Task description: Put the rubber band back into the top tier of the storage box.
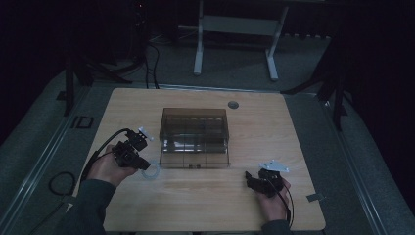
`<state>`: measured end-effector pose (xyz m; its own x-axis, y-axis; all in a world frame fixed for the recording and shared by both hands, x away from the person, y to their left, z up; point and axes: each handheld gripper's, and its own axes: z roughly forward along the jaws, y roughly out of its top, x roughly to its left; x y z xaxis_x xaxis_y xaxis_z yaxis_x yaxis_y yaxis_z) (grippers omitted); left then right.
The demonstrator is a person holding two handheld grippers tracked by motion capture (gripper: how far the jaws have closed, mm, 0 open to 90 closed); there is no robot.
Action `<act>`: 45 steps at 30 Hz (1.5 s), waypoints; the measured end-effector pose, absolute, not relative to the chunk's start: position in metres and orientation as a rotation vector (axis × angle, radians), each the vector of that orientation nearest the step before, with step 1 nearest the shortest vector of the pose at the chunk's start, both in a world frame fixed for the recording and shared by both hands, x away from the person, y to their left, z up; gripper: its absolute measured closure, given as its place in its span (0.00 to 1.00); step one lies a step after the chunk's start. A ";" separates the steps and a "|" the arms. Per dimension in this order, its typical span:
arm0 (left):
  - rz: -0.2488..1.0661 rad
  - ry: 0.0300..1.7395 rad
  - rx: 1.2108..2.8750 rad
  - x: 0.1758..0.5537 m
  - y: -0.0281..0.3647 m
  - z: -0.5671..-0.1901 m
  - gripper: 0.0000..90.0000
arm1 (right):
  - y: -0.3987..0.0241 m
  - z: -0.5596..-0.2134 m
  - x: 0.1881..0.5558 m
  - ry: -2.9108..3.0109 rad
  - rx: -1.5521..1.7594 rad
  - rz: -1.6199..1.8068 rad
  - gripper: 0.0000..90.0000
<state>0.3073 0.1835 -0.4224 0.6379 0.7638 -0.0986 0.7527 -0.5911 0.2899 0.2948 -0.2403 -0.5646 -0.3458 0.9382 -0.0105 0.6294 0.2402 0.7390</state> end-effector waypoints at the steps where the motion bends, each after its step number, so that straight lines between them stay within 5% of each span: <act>1: 0.054 1.219 2.555 0.307 0.183 -0.422 0.91 | -0.240 -0.565 0.295 2.063 1.429 0.902 0.32; 45: 0.086 1.198 2.529 0.318 0.171 -0.404 0.91 | -0.240 -0.565 0.295 2.063 1.428 0.902 0.32</act>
